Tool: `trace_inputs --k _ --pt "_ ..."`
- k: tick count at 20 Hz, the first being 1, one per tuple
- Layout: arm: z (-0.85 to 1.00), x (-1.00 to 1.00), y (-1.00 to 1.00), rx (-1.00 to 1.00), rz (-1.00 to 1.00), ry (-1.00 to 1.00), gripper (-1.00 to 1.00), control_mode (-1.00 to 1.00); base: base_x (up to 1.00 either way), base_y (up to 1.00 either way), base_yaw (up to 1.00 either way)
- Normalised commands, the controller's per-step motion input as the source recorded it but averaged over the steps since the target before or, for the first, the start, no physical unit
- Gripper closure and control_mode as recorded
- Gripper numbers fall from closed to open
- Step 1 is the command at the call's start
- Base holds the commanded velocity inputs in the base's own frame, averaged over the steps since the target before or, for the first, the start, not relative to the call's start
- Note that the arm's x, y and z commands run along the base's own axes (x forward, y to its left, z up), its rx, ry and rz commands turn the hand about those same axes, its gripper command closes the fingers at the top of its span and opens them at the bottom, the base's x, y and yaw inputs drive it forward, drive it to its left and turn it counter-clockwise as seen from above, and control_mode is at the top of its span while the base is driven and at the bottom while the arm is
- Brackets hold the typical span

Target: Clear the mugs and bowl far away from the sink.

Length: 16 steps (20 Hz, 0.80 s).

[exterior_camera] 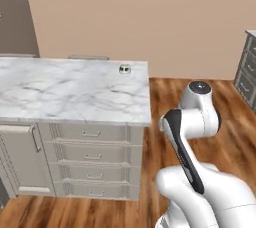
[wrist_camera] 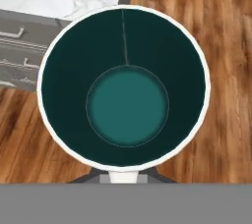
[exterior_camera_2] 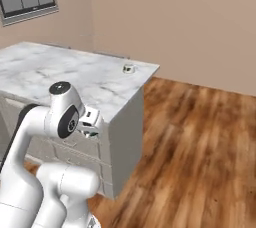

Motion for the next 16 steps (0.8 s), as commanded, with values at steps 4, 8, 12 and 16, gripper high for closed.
trace_inputs --k 4,8,12,16 --pt "0.00 0.00 0.00 0.00 0.00 0.00 1.00 1.00 0.38 -0.92 0.42" --pt "0.00 0.00 0.00 0.00 0.00 0.00 1.00 1.00 0.42 -0.91 0.50" --pt "0.00 0.00 0.00 0.00 0.00 0.00 1.00 1.00 0.43 -0.74 0.53" --pt "0.00 0.00 0.00 0.00 0.00 0.00 1.00 1.00 0.48 -0.69 0.58"
